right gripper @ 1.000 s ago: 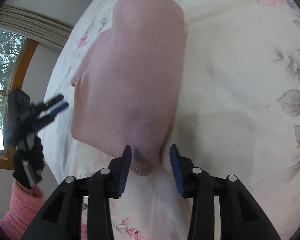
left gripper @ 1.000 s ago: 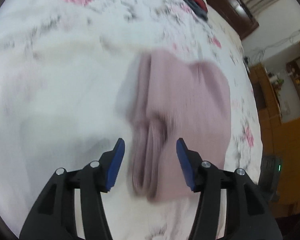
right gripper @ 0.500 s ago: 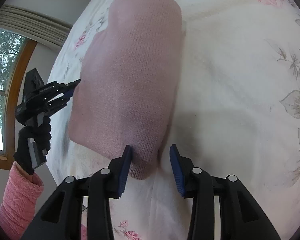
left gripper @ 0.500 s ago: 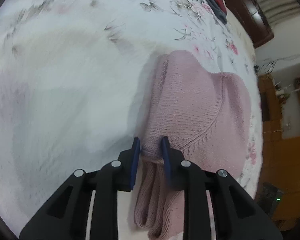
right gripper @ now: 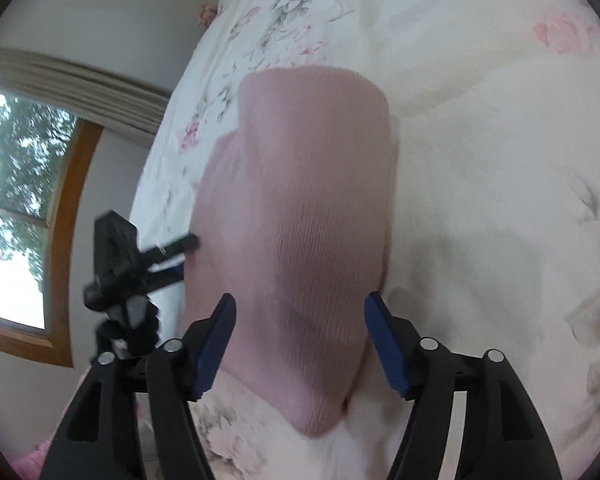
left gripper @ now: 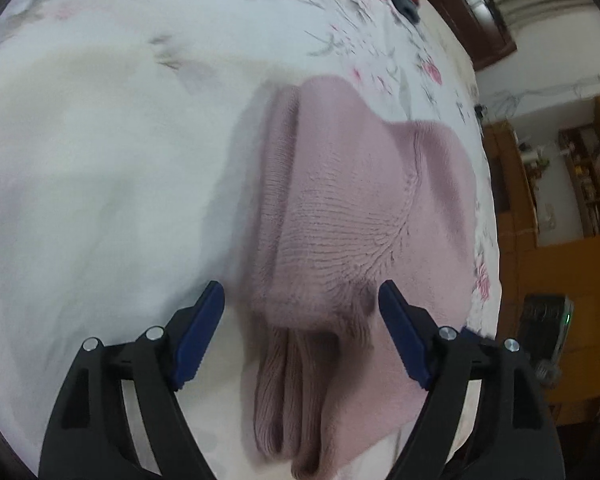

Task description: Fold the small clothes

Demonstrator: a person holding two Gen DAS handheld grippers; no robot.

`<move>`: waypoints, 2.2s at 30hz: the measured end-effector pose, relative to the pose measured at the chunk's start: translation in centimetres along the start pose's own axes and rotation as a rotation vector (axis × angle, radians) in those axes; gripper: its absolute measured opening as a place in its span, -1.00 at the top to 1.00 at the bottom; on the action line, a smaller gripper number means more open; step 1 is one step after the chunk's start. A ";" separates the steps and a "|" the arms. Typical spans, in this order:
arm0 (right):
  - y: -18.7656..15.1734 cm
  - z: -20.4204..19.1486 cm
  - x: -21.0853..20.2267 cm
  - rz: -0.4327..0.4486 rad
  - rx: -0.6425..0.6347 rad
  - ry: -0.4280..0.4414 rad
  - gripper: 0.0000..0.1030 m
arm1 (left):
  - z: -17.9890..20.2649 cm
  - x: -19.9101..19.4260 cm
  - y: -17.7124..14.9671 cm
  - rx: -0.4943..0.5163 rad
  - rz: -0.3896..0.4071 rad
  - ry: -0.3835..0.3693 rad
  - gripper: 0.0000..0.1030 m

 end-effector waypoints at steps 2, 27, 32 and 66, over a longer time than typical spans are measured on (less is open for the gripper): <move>0.8 0.5 0.6 -0.006 0.025 0.024 -0.42 | 0.5 1.1 0.3 0.035 -0.014 -0.016 -0.53; -1.4 0.2 -5.9 0.023 0.037 0.215 -0.05 | 12.2 1.7 -3.2 0.111 0.037 -0.262 0.09; -5.4 2.6 -13.5 0.058 0.027 0.213 -0.05 | 19.6 1.9 -7.0 0.181 0.044 -0.313 0.09; -20.9 15.6 -15.8 0.028 0.080 -0.040 -0.46 | 24.4 5.9 -23.2 0.347 -0.055 -0.008 -0.31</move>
Point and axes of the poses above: each gripper's, at about its wrist camera, not at the fingertips, and x roughly the way its jaws point, z to its right, y to its top, the point moved 3 cm from there along x, roughly the way its jaws point, and after that the axes turned 9 degrees about x, right-handed, at the moved point
